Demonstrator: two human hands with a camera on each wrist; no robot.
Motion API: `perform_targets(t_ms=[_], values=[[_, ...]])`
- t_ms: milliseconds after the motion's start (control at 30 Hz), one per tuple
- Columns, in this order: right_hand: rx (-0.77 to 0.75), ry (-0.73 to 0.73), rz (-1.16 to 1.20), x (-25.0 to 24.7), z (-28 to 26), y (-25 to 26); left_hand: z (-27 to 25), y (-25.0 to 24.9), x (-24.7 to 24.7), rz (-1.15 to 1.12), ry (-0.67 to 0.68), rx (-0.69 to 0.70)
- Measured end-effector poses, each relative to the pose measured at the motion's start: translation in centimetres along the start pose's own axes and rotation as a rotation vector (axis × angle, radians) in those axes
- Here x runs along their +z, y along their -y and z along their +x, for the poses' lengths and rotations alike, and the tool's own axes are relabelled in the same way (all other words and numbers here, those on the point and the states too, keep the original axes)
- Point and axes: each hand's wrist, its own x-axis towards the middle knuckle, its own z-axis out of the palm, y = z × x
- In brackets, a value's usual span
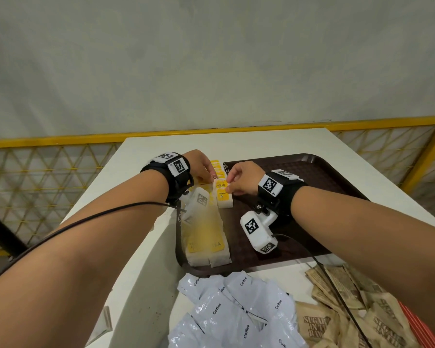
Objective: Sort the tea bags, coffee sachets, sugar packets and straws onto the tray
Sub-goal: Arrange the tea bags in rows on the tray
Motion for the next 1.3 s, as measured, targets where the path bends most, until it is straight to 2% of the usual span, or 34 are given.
perform_targets(t_ms=[433,900,1300], values=[[0.021,-0.007,0.164,0.2,0.2,-0.4,0.0,-0.3,0.2,0.04,0.052,0.014],[0.085,0.024,0.205,-0.2,-0.1,-0.1,-0.6,-0.7,-0.4,0.068,0.109,0.04],[0.084,0.018,0.162,0.0,-0.4,-0.2,0.5,-1.7,0.5,0.333,-0.016,-0.095]])
